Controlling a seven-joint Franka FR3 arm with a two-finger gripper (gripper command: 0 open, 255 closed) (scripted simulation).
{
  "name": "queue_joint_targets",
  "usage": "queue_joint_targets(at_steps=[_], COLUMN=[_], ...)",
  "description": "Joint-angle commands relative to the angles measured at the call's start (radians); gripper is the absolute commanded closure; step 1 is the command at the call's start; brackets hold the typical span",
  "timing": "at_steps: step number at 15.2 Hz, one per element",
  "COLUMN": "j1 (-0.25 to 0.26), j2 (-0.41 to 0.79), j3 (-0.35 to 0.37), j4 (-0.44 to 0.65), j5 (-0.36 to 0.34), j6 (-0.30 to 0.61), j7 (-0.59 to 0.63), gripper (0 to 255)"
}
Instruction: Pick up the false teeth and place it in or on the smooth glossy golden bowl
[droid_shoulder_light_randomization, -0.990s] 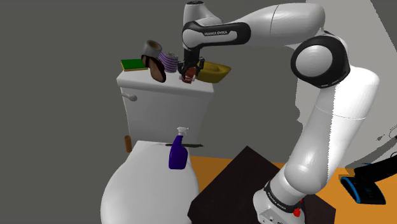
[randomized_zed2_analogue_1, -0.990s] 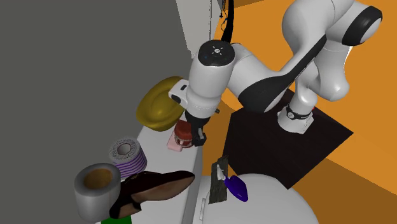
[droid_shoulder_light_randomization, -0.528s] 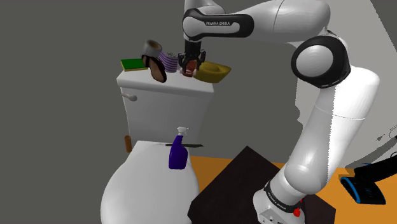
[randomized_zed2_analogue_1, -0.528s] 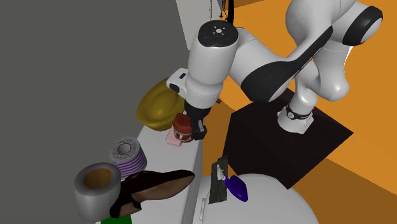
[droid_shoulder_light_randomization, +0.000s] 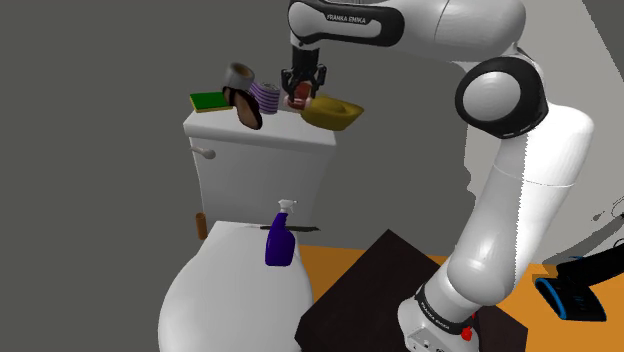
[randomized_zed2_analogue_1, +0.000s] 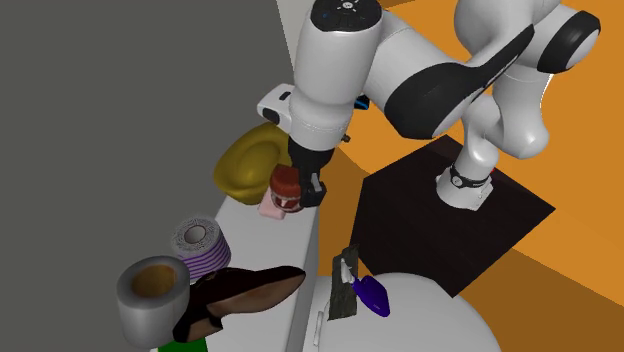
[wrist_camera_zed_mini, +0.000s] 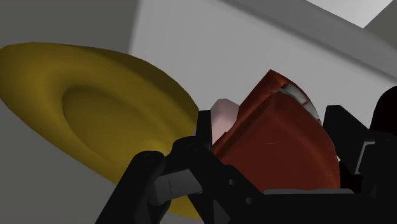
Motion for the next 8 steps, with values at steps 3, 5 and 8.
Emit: queue_joint_targets(at_steps=[3,5,8], j1=[0.003,0.005,0.008], j2=[0.012,0.021,0.037], j3=[0.0,0.001,0.001], j4=[0.073,0.113,0.178], j5=[0.0,-0.001,-0.003], j6=[-0.06,-0.091,-0.138], j7=[-0.01,-0.015,-0.023], gripper=[255,255,255])
